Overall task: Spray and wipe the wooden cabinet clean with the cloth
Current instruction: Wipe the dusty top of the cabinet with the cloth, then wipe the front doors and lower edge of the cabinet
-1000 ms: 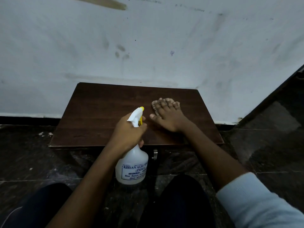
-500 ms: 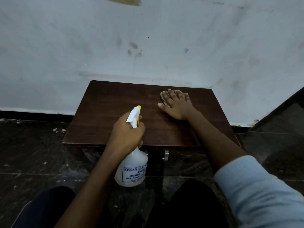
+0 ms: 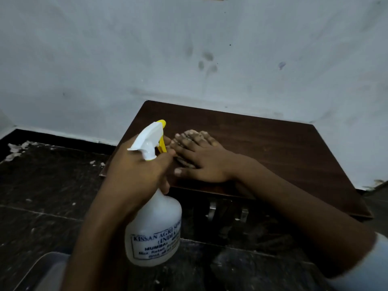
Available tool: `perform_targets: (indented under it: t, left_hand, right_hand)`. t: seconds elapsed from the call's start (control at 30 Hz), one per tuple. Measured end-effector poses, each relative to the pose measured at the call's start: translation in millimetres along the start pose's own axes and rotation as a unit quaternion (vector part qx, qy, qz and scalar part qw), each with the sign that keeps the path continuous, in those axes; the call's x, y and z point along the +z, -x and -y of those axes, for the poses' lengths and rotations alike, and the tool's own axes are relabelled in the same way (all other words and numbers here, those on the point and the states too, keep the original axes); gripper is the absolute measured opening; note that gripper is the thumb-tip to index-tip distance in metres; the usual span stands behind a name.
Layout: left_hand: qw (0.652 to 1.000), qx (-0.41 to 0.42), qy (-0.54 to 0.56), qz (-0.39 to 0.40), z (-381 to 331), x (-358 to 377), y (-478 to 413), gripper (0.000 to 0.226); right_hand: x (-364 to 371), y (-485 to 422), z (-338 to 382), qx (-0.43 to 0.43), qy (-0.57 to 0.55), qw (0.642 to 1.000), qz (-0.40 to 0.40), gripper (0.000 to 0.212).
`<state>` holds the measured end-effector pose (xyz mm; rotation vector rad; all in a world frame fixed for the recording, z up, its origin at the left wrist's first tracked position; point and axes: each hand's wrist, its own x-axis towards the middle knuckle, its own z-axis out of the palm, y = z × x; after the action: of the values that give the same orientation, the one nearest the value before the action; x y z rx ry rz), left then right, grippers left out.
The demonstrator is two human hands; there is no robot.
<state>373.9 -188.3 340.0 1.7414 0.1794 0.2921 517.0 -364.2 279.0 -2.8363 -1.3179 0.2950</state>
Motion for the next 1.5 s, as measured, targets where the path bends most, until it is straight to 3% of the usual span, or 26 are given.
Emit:
perform_targets:
  t: [0.1, 0.2, 0.27, 0.33, 0.43, 0.6, 0.77, 0.93, 1.13, 1.2, 1.23, 1.3, 1.37, 1.43, 1.5]
  left_hand:
    - [0.999, -0.011, 0.006, -0.044, 30, -25, 10, 0.028]
    - [0.996, -0.009, 0.027, -0.088, 64, -40, 24, 0.031]
    - [0.993, -0.011, 0.009, -0.113, 89, -41, 36, 0.038]
    - [0.993, -0.031, -0.01, -0.113, 112, -38, 51, 0.027]
    - [0.989, -0.061, -0.011, -0.137, 133, -43, 75, 0.021]
    - [0.979, -0.065, -0.044, -0.19, 151, -56, 98, 0.013]
    - [0.979, -0.071, -0.018, -0.188, 159, -52, 117, 0.019]
    - [0.985, -0.045, 0.009, -0.166, 167, -36, 123, 0.039]
    - [0.995, -0.011, -0.052, -0.08, 185, -27, 139, 0.015]
    - [0.994, -0.011, -0.07, -0.08, 190, -23, 147, 0.016]
    - [0.993, -0.016, -0.078, -0.082, 193, -21, 151, 0.016]
    - [0.993, -0.019, -0.079, -0.088, 195, -21, 152, 0.014]
    - [0.993, -0.019, -0.081, -0.088, 192, -23, 147, 0.014]
    - [0.991, -0.015, -0.092, -0.092, 189, -24, 143, 0.016]
    - [0.991, -0.016, -0.079, -0.108, 190, -21, 141, 0.02]
  right_hand:
    - [-6, 25, -31, -0.028, 0.001, 0.999, 0.046, 0.08]
    - [-28, 17, -81, 0.093, -0.013, 0.994, 0.049, 0.081]
    - [-32, -7, -93, 0.182, -0.022, 0.982, 0.045, 0.097]
    - [-22, -33, -75, 0.226, -0.038, 0.972, 0.042, 0.108]
    - [-10, -71, -13, 0.194, -0.034, 0.98, 0.02, 0.111]
    - [-2, -101, 108, 0.051, 0.003, 0.999, -0.013, 0.101]
    - [16, -63, 134, -0.06, 0.062, 0.996, -0.037, 0.096]
    - [14, -25, 98, -0.039, 0.08, 0.996, -0.031, 0.092]
    - [10, 12, 83, 0.032, 0.059, 0.998, -0.02, 0.079]
    - [11, 31, 82, 0.061, -0.024, 0.998, -0.005, 0.064]
    - [11, 41, 83, 0.069, -0.122, 0.99, -0.005, 0.052]
    - [3, 58, 92, 0.066, -0.342, 0.936, -0.049, 0.035]
    - [-6, 74, 108, 0.064, -0.492, 0.859, -0.127, 0.04]
    - [-5, 86, 125, 0.09, -0.614, 0.756, -0.211, 0.045]
    - [10, 99, 140, 0.115, -0.726, 0.619, -0.278, 0.053]
